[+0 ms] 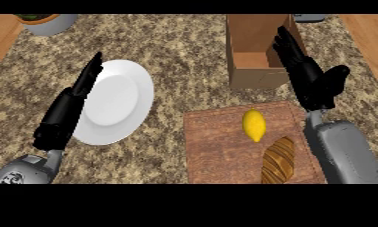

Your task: Pick the lemon from the cutting board and place it in the cardboard box

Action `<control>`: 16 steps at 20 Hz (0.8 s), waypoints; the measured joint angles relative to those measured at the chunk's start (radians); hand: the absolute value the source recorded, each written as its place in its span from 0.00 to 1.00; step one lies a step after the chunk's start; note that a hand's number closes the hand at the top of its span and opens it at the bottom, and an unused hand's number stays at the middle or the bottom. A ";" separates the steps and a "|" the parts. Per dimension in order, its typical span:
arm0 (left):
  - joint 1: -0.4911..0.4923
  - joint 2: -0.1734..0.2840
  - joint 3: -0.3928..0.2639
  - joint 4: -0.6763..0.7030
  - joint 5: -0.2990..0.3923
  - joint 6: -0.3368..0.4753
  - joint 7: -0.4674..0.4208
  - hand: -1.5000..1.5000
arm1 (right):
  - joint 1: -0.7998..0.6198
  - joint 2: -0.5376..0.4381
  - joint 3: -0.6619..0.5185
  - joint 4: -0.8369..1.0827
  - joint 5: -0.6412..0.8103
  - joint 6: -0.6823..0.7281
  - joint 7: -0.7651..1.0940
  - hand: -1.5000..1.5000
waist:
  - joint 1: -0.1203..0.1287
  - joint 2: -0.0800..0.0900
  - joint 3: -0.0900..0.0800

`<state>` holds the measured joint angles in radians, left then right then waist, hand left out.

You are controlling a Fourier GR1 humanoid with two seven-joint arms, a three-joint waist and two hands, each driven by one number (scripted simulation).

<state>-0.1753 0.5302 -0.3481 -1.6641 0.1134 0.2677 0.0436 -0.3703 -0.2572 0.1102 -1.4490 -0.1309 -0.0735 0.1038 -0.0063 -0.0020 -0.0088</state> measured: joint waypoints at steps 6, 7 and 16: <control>-0.018 0.024 0.051 0.041 0.008 -0.061 -0.067 0.50 | -0.042 -0.149 -0.093 -0.228 0.036 -0.017 0.088 0.00 | -0.023 -0.008 0.005; -0.013 0.022 0.049 0.045 0.013 -0.068 -0.072 0.50 | -0.038 -0.211 -0.091 -0.237 0.079 0.003 0.104 0.00 | -0.033 -0.010 0.003; -0.012 0.017 0.071 0.100 0.042 -0.170 -0.147 0.50 | 0.211 -0.417 -0.116 -0.421 0.258 0.093 -0.017 0.00 | -0.019 -0.002 0.008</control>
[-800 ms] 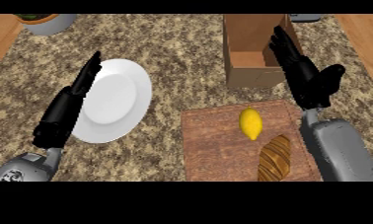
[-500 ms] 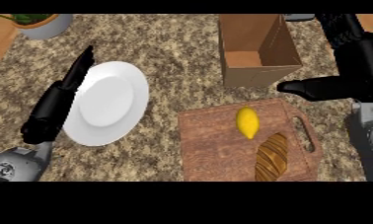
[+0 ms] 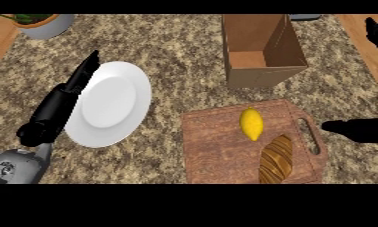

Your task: Pick the lemon from the cutting board and place it in the cardboard box

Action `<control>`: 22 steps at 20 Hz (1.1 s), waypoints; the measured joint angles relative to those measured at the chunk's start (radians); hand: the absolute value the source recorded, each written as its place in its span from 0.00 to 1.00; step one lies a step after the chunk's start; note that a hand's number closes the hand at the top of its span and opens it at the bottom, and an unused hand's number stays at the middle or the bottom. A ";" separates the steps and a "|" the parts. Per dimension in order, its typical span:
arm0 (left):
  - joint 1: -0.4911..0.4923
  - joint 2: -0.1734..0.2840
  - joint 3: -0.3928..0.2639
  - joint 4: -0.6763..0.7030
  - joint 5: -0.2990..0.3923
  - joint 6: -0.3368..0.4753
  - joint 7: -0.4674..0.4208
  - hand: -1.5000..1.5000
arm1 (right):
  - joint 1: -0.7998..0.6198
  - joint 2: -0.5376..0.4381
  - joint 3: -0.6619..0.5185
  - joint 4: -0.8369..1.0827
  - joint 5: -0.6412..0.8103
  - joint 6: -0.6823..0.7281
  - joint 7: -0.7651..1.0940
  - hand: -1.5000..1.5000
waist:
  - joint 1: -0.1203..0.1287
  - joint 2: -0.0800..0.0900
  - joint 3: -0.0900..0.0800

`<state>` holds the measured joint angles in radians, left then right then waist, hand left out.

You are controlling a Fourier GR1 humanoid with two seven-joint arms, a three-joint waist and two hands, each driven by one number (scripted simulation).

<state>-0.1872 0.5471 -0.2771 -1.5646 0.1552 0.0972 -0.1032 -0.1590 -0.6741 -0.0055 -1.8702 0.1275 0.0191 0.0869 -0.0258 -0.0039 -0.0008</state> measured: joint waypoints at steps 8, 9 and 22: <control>-0.053 -0.032 0.009 0.049 -0.012 -0.034 -0.002 0.50 | 0.061 -0.131 0.096 -0.121 0.163 0.143 0.053 0.00 | 0.013 0.002 -0.001; -0.057 -0.034 0.009 0.047 -0.013 -0.036 0.003 0.50 | 0.054 -0.149 0.118 -0.136 0.177 0.175 0.085 0.00 | 0.017 0.002 -0.001; -0.066 -0.059 0.020 0.033 -0.037 -0.069 0.026 0.50 | -0.231 -0.023 0.495 -0.225 0.277 0.556 0.684 0.00 | 0.044 0.004 -0.002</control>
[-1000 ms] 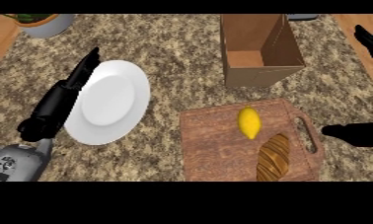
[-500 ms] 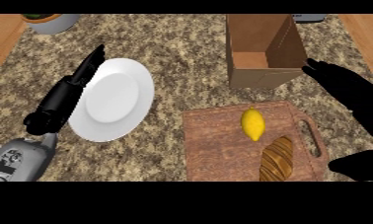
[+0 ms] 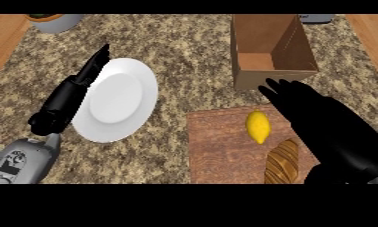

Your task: Pick the lemon from the cutting board and place it in the cardboard box

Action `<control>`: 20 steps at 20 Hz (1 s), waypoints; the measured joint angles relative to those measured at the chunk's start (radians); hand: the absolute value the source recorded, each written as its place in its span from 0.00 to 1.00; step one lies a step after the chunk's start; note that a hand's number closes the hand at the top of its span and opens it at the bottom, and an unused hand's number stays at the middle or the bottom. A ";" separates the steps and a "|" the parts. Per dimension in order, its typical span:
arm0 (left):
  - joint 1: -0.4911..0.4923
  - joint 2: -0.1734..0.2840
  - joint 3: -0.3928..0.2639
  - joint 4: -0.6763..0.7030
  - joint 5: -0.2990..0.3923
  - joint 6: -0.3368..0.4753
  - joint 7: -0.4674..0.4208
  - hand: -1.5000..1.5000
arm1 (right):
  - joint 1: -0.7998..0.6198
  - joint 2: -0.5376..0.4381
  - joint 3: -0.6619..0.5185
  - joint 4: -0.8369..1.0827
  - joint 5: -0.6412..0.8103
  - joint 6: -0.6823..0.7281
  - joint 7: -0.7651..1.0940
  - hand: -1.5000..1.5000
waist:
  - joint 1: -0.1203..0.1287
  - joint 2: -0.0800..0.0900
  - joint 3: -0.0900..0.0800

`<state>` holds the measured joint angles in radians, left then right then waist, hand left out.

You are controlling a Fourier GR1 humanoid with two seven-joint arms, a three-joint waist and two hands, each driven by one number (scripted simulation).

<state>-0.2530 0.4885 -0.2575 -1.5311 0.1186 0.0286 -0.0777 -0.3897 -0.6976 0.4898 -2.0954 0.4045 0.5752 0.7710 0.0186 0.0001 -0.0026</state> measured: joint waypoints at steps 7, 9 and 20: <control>0.000 -0.012 0.039 0.016 -0.012 -0.025 -0.009 0.50 | -0.062 0.177 0.095 0.059 0.011 0.044 0.152 0.00 | -0.010 -0.001 0.001; -0.002 -0.017 0.050 0.028 -0.013 -0.038 -0.015 0.50 | -0.065 0.207 0.101 0.077 0.017 0.051 0.163 0.00 | -0.013 -0.001 0.001; 0.010 -0.056 0.078 0.037 -0.059 -0.065 -0.026 0.50 | -0.062 0.310 0.145 0.211 0.205 0.064 0.155 0.00 | -0.016 -0.001 0.002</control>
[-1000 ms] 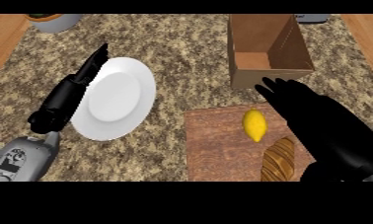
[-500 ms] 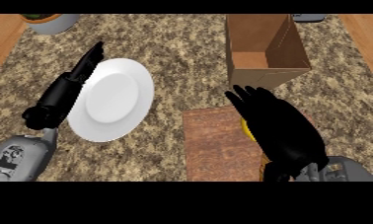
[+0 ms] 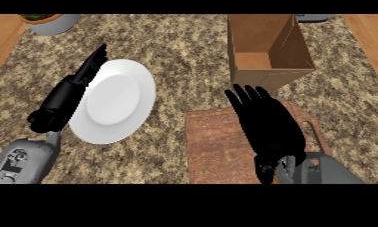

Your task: Pick the lemon from the cutting board and place it in the cardboard box

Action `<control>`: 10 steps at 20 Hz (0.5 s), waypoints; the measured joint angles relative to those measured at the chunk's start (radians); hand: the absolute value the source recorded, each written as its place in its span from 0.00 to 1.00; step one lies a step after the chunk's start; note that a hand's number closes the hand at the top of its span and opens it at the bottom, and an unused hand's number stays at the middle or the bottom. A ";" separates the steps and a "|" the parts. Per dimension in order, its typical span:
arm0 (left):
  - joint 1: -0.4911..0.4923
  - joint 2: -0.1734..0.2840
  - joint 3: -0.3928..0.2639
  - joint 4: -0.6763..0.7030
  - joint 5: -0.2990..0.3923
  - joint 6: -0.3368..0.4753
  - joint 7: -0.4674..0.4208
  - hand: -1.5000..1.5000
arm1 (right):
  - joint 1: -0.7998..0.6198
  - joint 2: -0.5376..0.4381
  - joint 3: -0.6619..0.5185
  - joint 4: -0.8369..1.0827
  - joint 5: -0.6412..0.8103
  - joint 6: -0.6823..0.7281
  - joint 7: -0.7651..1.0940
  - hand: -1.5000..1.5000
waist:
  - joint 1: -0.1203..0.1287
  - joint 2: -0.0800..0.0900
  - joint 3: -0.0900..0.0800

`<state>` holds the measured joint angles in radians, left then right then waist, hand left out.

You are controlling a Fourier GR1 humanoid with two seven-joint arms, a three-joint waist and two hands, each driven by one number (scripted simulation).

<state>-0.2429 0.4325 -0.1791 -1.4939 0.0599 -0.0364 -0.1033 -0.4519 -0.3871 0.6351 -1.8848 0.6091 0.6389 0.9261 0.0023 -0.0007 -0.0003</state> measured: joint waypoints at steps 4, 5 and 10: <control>0.023 -0.010 0.018 -0.008 -0.017 -0.013 -0.010 0.50 | -0.012 0.043 -0.009 0.062 0.058 0.017 -0.023 0.00 | 0.001 0.000 0.000; 0.019 -0.013 0.021 -0.007 -0.021 -0.017 -0.007 0.50 | 0.008 0.042 0.000 0.059 0.080 0.016 -0.027 0.00 | 0.000 0.000 0.000; 0.004 -0.025 0.053 0.021 -0.031 -0.050 -0.015 0.50 | 0.027 0.051 -0.008 0.136 0.169 0.015 -0.070 0.00 | 0.000 0.001 0.000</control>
<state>-0.2391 0.4077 -0.1263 -1.4725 0.0290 -0.0868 -0.1188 -0.4246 -0.3364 0.6272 -1.7485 0.7780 0.6542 0.8558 0.0018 0.0002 -0.0002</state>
